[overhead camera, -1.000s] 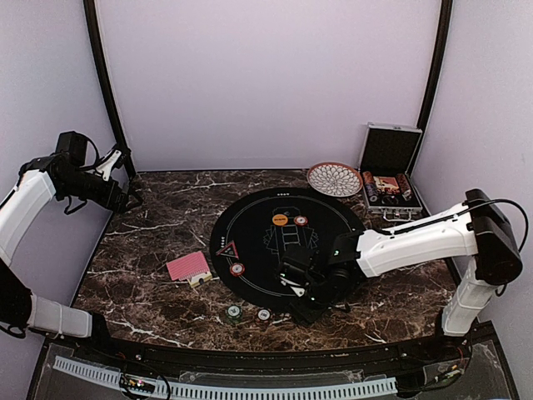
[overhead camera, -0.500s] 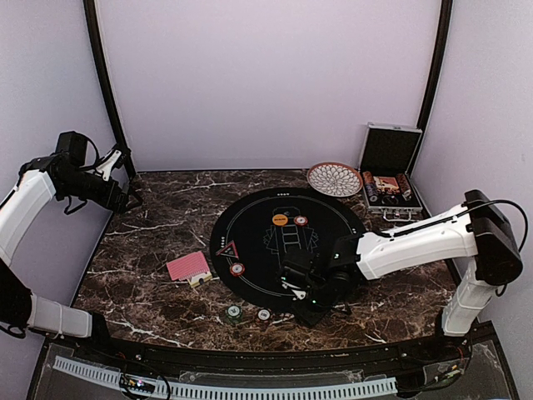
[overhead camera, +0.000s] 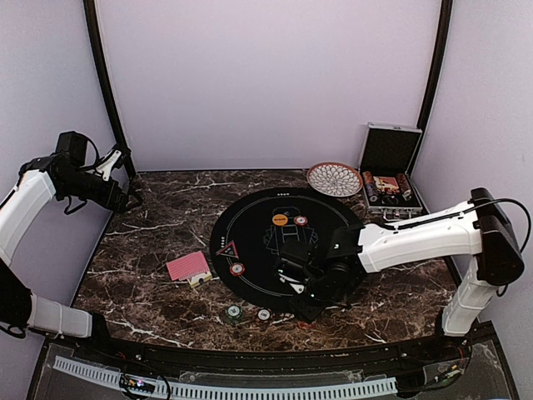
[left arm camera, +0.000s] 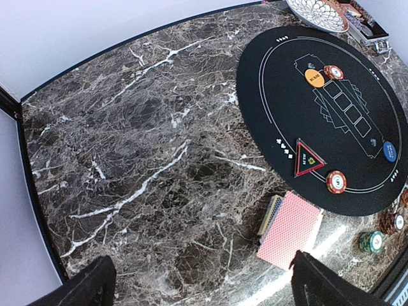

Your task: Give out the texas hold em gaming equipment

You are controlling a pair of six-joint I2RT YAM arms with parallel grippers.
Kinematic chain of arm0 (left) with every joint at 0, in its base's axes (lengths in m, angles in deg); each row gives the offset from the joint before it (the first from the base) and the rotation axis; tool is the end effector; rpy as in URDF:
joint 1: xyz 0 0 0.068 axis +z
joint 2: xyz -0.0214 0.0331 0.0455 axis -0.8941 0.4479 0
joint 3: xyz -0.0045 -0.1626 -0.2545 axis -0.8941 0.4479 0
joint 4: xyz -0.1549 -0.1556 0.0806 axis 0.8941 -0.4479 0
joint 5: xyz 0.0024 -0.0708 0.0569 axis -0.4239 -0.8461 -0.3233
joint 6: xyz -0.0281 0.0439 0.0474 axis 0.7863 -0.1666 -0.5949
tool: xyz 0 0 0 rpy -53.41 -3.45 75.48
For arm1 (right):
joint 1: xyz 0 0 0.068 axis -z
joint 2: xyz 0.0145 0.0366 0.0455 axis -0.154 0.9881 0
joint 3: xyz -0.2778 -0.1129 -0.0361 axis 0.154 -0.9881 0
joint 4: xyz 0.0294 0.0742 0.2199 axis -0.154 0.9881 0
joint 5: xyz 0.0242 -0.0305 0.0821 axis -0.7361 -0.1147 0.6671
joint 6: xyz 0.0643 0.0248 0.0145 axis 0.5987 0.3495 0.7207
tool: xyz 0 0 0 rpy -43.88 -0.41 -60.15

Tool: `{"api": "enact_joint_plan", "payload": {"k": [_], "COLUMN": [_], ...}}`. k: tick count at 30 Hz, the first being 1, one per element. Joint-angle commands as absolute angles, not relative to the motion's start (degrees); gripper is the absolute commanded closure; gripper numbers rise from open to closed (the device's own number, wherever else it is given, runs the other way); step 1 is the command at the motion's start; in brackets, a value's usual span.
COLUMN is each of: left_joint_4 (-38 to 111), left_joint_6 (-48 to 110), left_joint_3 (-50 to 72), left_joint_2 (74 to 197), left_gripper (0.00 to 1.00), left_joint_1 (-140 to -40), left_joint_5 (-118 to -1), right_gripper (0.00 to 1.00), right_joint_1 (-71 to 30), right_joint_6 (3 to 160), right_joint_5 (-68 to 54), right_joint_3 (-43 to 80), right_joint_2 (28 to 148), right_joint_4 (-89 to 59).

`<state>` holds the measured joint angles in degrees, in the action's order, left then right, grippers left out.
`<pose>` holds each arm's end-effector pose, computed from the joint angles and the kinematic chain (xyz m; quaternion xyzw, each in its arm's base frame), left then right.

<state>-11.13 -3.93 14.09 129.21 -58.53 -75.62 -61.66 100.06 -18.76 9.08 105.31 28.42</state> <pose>0.2210 -0.0052 0.3583 0.2248 0.8799 -0.1011 0.4063 0.1062 0.2882 0.2126 -0.3780 0.9176 0.0633 0.1052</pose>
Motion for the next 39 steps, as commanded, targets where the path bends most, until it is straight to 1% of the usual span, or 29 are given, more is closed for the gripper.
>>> {"api": "enact_joint_plan", "payload": {"k": [1, 5, 9, 13, 20, 23, 30, 34, 39], "left_joint_4": [-12.49, -12.54, -12.50, -12.54, -12.74, -12.49, -12.36, -12.45, -12.41], "left_joint_6": [-4.45, -4.40, -4.37, -4.39, -4.72, -4.74, -4.44, -4.60, -4.65], "left_joint_3": [13.07, 13.10, 13.08, 13.07, 13.20, 13.52, 13.41, 13.42, 13.68], "left_joint_2": [128.31, 128.20, 128.16, 127.82, 127.50, 127.48, 127.62, 127.51, 127.41], "left_gripper": [0.01, 0.01, 0.01, 0.01, 0.01, 0.01, 0.01, 0.01, 0.01], "left_joint_1": [-58.82, -58.82, -58.78, -58.82, -58.78, -58.82, -58.87, -58.84, -58.83], "left_joint_5": [-75.85, -76.05, -76.16, -76.23, -76.15, -76.17, -76.38, -75.87, -75.80], "right_gripper": [0.58, 0.60, 0.63, 0.64, 0.64, 0.62, 0.58, 0.54, 0.37], "right_joint_1": [-61.93, -57.12, -50.75, -47.06, -44.84, -44.20, -43.41, -42.91, -42.86], "right_joint_6": [99.19, 98.92, 99.23, 99.65, 99.86, 100.06, 99.66, 99.23, 98.98], "right_joint_5": [-21.95, -23.92, -24.83, -24.92, -24.22, -23.69, -23.80, -23.36, -23.76], "right_joint_3": [13.74, 15.85, 13.90, 11.34, 5.90, 3.37, 2.31, 2.11, 2.56], "right_joint_2": [102.85, 102.47, 102.24, 103.10, 104.10, 103.98, 105.45, 106.22, 106.07], "right_joint_4": [31.81, 33.10, 31.63, 28.88, 25.62, 24.16, 21.65, 20.84, 21.67]}}
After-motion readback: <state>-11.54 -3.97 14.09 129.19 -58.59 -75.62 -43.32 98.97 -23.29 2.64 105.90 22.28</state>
